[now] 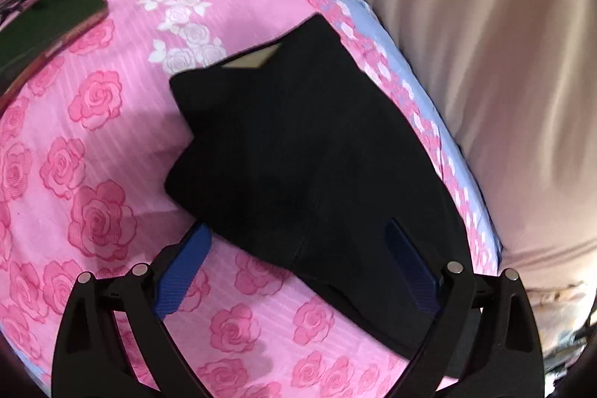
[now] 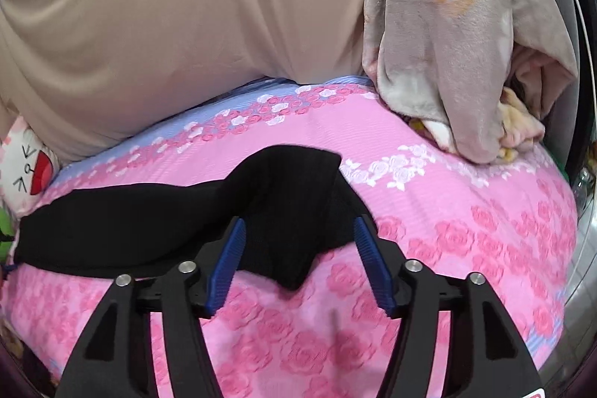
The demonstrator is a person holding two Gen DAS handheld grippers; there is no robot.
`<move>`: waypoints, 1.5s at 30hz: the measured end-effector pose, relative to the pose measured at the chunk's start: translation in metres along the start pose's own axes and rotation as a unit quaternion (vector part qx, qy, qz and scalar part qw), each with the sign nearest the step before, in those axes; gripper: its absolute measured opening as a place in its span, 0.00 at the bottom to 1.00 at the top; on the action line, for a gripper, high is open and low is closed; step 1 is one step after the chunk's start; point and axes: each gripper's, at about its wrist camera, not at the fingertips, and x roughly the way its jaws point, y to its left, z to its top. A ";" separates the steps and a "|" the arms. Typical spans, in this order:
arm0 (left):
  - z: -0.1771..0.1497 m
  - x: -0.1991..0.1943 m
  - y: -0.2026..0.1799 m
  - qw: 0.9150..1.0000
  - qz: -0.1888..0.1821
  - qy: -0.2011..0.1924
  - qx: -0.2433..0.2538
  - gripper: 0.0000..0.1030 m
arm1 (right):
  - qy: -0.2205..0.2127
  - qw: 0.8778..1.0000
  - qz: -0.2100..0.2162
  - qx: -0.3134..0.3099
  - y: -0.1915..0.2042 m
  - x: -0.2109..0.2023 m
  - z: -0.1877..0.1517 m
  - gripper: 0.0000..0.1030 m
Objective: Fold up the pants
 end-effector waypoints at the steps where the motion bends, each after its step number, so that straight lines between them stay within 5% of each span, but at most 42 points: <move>1: 0.001 0.001 -0.002 1.000 -0.001 0.008 -0.004 0.62 | -0.001 1.000 0.007 0.006 0.002 -0.005 -0.004 0.63; 4: 0.005 0.006 -0.004 0.999 0.012 0.044 -0.025 0.24 | 0.009 0.999 0.036 0.032 0.008 -0.010 -0.013 0.66; 6: 0.013 0.005 -0.003 0.999 0.014 0.044 -0.029 0.16 | 0.019 0.998 0.048 0.045 0.011 -0.007 -0.015 0.67; 9: 0.021 0.006 -0.003 0.998 0.013 0.047 -0.030 0.14 | 0.026 0.996 0.058 0.065 0.016 0.001 -0.010 0.67; 13: 0.021 0.008 -0.006 0.998 0.028 0.044 -0.018 0.14 | 0.031 0.981 0.135 0.139 0.017 0.013 0.006 0.72; 17: 0.024 0.013 -0.004 0.998 0.038 0.049 -0.015 0.14 | 0.073 0.986 0.083 0.123 0.035 0.055 0.029 0.76; 18: 0.025 0.013 -0.004 0.998 0.040 0.049 -0.013 0.13 | 0.088 0.986 0.073 0.126 0.036 0.069 0.032 0.66; 19: 0.026 0.013 -0.004 0.998 0.041 0.049 -0.013 0.13 | 0.100 0.983 0.063 0.139 0.034 0.086 0.033 0.46; 20: 0.030 0.013 -0.006 0.998 0.042 0.049 -0.011 0.13 | 0.109 0.982 0.047 0.146 0.031 0.099 0.036 0.09; 21: 0.033 0.011 -0.008 0.998 0.043 0.045 -0.009 0.12 | 0.120 0.981 0.028 0.148 0.030 0.109 0.039 0.05; 28: 0.054 -0.023 -0.048 0.996 0.055 -0.010 0.076 0.06 | -0.046 0.987 0.133 0.076 0.053 0.027 0.096 0.04; 31: 0.049 -0.007 -0.029 0.995 0.077 0.006 0.070 0.06 | 0.011 0.990 0.110 0.093 0.022 0.052 0.060 0.04; 34: 0.040 0.010 -0.001 0.995 0.078 0.030 0.046 0.07 | 0.107 0.980 0.081 0.149 -0.013 0.088 0.009 0.04; 36: 0.037 0.011 0.004 0.996 0.071 0.026 0.045 0.07 | 0.132 0.975 0.076 0.161 -0.018 0.096 -0.002 0.08; 42: 0.035 0.011 0.001 0.995 0.077 0.021 0.062 0.07 | 0.107 0.985 0.058 0.126 0.000 0.087 0.017 0.46; 44: 0.036 0.012 -0.002 0.993 0.087 0.021 0.073 0.07 | 0.100 0.988 0.045 0.111 0.008 0.091 0.024 0.46; 45: 0.036 0.012 -0.004 0.993 0.090 0.021 0.076 0.07 | 0.095 0.988 0.054 0.106 0.006 0.090 0.028 0.29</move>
